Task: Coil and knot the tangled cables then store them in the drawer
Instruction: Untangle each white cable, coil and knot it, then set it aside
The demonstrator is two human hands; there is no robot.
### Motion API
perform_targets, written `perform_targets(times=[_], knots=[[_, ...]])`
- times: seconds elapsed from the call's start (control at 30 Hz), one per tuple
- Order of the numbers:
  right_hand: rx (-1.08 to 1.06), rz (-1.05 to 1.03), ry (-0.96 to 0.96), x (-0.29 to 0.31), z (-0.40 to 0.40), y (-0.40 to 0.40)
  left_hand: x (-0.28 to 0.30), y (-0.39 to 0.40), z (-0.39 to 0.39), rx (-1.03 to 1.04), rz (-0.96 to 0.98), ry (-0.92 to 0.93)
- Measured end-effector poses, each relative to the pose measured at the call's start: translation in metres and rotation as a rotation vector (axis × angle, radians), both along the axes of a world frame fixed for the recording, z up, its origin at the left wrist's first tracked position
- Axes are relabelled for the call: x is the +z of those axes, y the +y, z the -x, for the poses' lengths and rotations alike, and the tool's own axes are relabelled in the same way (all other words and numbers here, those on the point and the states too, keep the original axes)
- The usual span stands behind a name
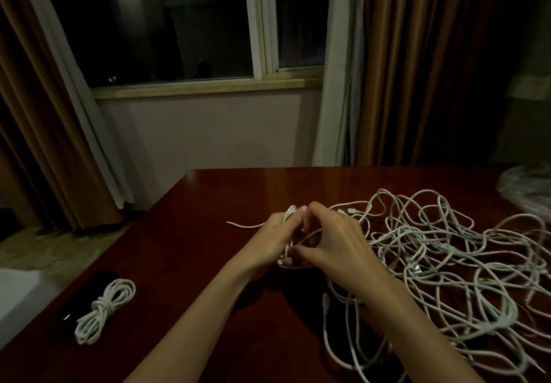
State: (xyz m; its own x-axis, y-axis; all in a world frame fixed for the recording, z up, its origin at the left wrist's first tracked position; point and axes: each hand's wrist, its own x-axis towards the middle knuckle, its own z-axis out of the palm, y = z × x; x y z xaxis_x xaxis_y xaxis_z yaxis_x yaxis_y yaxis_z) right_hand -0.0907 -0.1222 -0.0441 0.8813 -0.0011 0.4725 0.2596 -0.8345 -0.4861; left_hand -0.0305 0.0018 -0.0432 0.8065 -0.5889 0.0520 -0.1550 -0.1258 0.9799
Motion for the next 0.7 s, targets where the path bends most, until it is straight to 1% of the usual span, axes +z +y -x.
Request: perform_targets(times=[0.1,0.2,0.33,0.37,0.43,0.53,0.6,0.7], knots=[[0.043,-0.207,0.084,0.006,0.002,-0.006,0.003,0.001,-0.001,-0.028,-0.012,-0.007],[0.067,-0.392,0.152,0.012,0.001,-0.009,0.010,0.008,-0.003,-0.097,-0.084,-0.003],[0.121,-0.524,0.175,0.013,0.001,-0.007,0.012,0.019,-0.005,-0.229,-0.100,0.183],[0.128,-0.554,0.172,0.013,0.001,-0.006,0.011,0.020,-0.006,-0.248,-0.077,0.219],[0.130,-0.623,0.163,0.013,0.000,-0.008,0.008,0.021,-0.011,-0.261,0.037,0.264],[0.160,-0.736,0.191,0.013,-0.002,-0.007,0.007,0.018,-0.015,-0.201,0.224,0.330],[0.197,-0.853,0.230,0.013,-0.002,-0.004,0.006,0.015,-0.015,-0.148,0.298,0.302],[0.254,-1.068,0.343,0.014,0.000,-0.003,0.006,0.012,-0.014,-0.085,0.428,0.290]])
